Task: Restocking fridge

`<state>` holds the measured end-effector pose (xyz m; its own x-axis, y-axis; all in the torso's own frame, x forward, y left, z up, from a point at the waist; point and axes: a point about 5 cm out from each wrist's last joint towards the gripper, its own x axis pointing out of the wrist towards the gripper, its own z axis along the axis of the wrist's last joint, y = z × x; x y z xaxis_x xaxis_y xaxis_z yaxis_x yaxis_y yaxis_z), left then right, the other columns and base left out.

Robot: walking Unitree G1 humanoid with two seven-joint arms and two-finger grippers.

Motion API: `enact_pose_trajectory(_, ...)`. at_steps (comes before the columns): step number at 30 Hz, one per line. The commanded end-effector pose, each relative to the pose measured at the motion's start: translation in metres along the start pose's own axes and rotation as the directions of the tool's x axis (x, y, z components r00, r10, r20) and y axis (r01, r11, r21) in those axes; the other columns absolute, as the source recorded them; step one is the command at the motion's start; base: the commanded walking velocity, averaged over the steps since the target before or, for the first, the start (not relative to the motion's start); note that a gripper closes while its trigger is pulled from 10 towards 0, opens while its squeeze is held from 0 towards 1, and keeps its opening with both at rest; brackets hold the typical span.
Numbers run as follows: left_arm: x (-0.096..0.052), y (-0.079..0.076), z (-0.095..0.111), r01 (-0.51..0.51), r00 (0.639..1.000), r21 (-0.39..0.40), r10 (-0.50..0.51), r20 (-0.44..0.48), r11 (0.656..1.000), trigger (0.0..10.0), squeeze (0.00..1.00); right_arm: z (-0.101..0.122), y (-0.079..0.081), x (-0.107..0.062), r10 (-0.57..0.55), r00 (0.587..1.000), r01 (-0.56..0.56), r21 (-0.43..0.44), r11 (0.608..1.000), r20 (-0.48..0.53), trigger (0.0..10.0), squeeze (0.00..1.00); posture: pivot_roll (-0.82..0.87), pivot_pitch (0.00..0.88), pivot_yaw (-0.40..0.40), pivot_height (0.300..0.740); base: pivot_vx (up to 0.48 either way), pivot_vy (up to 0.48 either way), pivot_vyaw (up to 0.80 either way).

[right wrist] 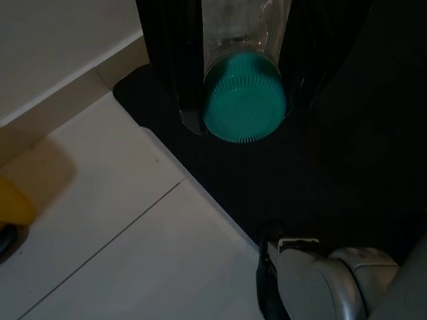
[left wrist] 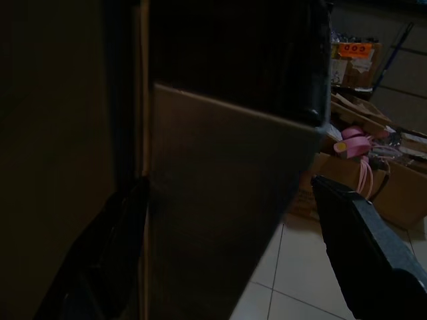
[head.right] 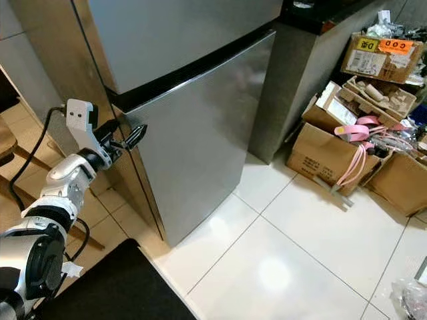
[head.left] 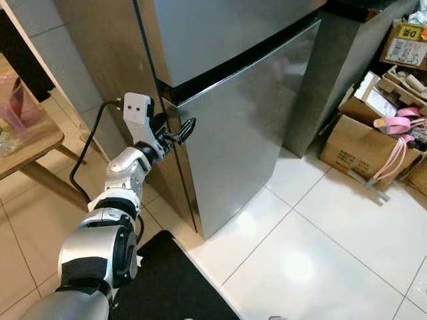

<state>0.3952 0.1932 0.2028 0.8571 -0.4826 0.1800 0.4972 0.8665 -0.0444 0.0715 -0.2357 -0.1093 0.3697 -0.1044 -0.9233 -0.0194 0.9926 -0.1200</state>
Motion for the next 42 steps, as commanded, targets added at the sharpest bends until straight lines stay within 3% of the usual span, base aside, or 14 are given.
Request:
enact_pose_trajectory(1, 0.0, 0.005, 0.01, 0.019, 1.0, 0.026, -0.019, 0.009, 0.999, 10.0, 0.0, -0.011, -0.003, -0.003, -0.004, 0.999, 0.004, -0.005, 1.0, -0.031, 10.0, 0.0, -0.11, 0.231, 0.011, 0.74, 0.0, 0.0, 0.0)
enact_pose_trajectory(8, 0.005, -0.01, 0.014, 0.227, 0.973, -0.023, -0.227, 0.034, 0.974, 10.0, 0.0, -0.01, -0.004, -0.003, -0.005, 1.0, 0.005, -0.008, 1.0, -0.029, 10.0, 0.0, -0.11, 0.232, 0.011, 0.74, 0.0, 0.0, 0.0)
enact_pose_trajectory(11, 0.008, -0.023, 0.012, 0.37, 0.929, -0.039, -0.369, 0.034, 0.928, 10.0, 0.0, -0.009, -0.004, -0.002, -0.006, 1.0, 0.005, -0.009, 1.0, -0.028, 10.0, 0.0, -0.1, 0.229, 0.012, 0.74, 0.0, 0.0, 0.0)
enact_pose_trajectory(14, 0.009, -0.033, 0.008, 0.441, 0.897, -0.032, -0.441, 0.019, 0.897, 10.0, 0.0, -0.008, -0.003, -0.002, -0.004, 1.0, 0.004, -0.01, 1.0, -0.027, 10.0, 0.0, -0.1, 0.226, 0.013, 0.74, 0.0, 0.0, 0.0)
enact_pose_trajectory(32, 0.01, -0.048, 0.001, 0.532, 0.847, -0.039, -0.532, 0.019, 0.846, 10.0, 0.0, -0.005, -0.001, -0.001, -0.006, 1.0, 0.006, -0.004, 1.0, -0.021, 10.0, 0.0, -0.1, 0.213, 0.021, 0.74, 0.0, 0.0, 0.0)
enact_pose_trajectory(42, 0.014, -0.064, 0.001, 0.615, 0.788, -0.037, -0.614, 0.041, 0.787, 10.0, 0.0, -0.003, 0.001, 0.0, -0.004, 1.0, 0.004, 0.001, 1.0, -0.016, 10.0, 0.0, -0.1, 0.202, 0.025, 0.74, 0.0, 0.0, 0.0)
